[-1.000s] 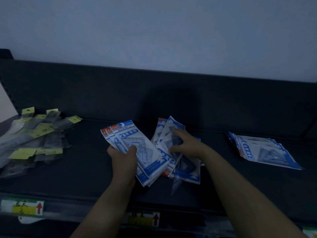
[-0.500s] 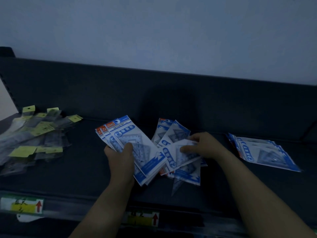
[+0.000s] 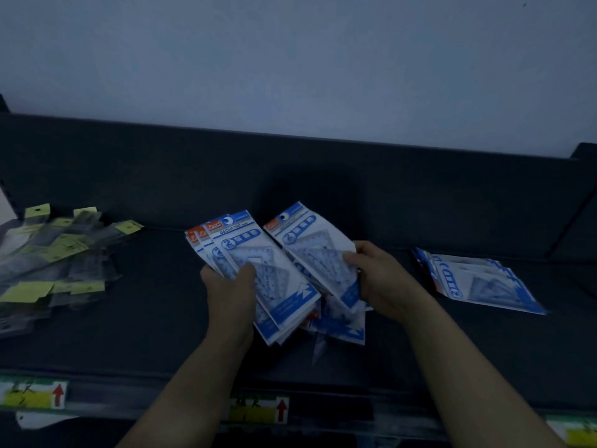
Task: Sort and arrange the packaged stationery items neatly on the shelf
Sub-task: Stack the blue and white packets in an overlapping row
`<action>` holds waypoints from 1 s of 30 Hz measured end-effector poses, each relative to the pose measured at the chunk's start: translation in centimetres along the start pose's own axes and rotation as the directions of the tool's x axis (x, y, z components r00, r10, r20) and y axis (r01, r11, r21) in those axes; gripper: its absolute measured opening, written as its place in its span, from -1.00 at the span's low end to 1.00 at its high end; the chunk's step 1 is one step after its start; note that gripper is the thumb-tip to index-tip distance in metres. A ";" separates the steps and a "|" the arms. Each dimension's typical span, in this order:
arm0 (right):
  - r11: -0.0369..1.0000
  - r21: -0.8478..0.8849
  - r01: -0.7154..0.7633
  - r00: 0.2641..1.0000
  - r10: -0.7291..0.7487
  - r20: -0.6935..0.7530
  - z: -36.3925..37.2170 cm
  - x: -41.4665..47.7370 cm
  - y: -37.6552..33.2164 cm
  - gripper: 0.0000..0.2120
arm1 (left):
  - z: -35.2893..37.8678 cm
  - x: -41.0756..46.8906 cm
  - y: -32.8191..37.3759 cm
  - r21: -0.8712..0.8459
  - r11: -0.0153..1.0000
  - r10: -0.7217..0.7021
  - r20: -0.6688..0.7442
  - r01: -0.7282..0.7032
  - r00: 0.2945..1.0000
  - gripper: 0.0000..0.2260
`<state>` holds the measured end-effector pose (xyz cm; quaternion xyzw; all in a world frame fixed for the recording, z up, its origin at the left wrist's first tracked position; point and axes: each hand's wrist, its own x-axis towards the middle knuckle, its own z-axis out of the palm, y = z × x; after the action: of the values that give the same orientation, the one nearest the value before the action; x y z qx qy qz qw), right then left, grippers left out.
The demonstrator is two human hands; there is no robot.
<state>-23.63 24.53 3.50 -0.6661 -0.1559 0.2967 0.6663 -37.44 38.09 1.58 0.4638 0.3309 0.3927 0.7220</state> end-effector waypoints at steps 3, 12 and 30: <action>0.995 -0.096 0.022 1.000 -0.022 0.000 1.8 -0.1 0.5 -0.95 | 1.0 -0.3 0.0 -0.029 0.999 -0.043 0.060 0.045 0.997 -0.73; 0.848 -0.475 0.234 0.955 -0.292 -0.052 2.6 0.2 1.8 -0.85 | 0.5 -0.1 -0.7 -0.023 1.000 0.005 0.117 -0.002 0.993 -0.46; 0.669 -0.741 -0.054 0.979 -0.113 -0.173 -0.7 1.6 2.8 -0.51 | -1.3 1.5 -1.4 0.105 0.991 -0.088 0.058 0.081 0.994 -0.62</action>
<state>-22.45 24.79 0.45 -0.9034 -0.2046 0.1270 0.3549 -37.50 39.58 -0.34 0.4977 0.3470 0.3296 0.7233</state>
